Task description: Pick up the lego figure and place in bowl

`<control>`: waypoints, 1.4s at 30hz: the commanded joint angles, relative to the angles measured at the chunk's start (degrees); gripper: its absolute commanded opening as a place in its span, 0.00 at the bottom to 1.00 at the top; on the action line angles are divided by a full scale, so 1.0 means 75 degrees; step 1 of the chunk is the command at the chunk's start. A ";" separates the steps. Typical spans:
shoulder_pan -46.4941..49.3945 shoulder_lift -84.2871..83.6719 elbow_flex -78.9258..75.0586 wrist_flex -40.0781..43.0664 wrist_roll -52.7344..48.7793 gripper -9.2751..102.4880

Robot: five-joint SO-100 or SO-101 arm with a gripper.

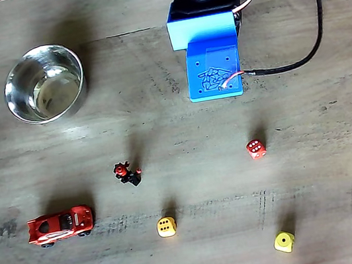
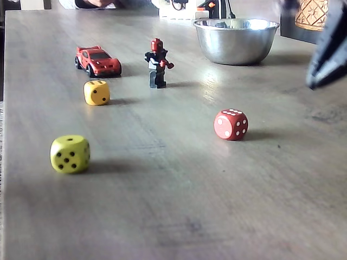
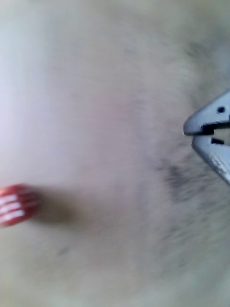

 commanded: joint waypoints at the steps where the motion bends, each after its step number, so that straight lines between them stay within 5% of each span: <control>1: 0.0035 -0.0023 0.0469 -0.0691 -0.0012 0.08; 18: 0.0152 -0.1160 -0.0094 -0.3492 -0.0012 0.08; 42: 0.1406 -0.8402 -0.6855 -0.3668 -0.0012 0.08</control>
